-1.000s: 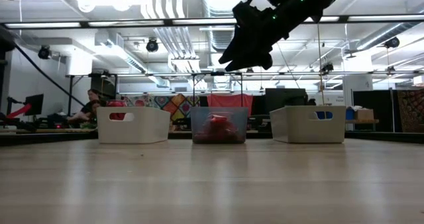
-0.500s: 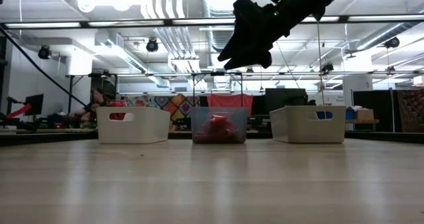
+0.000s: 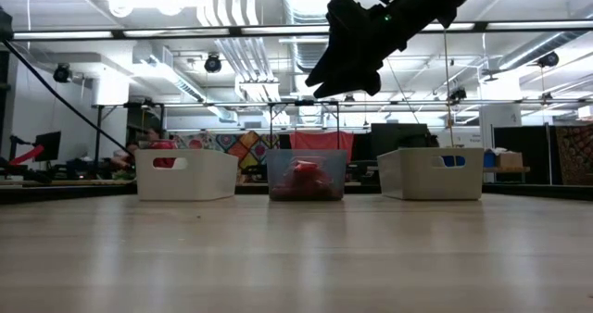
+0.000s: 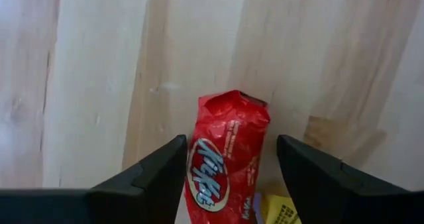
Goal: Sort candy
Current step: Put the red chocolate into the gray bin
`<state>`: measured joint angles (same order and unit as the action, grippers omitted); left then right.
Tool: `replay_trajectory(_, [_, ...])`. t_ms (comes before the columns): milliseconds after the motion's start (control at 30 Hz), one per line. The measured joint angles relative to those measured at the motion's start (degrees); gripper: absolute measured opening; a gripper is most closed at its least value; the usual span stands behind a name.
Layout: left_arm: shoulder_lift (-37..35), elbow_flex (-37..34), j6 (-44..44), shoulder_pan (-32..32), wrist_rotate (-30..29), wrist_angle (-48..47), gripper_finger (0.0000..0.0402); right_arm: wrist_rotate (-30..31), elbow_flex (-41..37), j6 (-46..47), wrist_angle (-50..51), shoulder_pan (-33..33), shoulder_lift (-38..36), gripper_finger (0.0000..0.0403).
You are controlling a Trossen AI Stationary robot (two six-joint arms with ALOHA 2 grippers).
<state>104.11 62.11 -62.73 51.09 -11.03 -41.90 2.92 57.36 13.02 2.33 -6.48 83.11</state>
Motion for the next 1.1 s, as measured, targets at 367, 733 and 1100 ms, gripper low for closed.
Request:
replay_trajectory(367, [0.37, 0.11, 3.85, 0.01, -0.34, 0.29, 0.0145, 0.02, 0.00, 0.02, 0.44, 0.00, 0.00, 0.0189])
replay_trajectory(733, [-2.75, -0.09, 5.96, -0.20, -4.17, -3.14, 0.0076, -0.91, 0.33, -2.05, 1.84, 1.13, -2.45, 0.0189])
replay_trajectory(1100, [-16.09, -0.09, 9.48, -0.38, -29.30, -3.87, 0.0075, -4.87, -0.43, -8.03, -1.60, 8.28, -2.32, 0.0189])
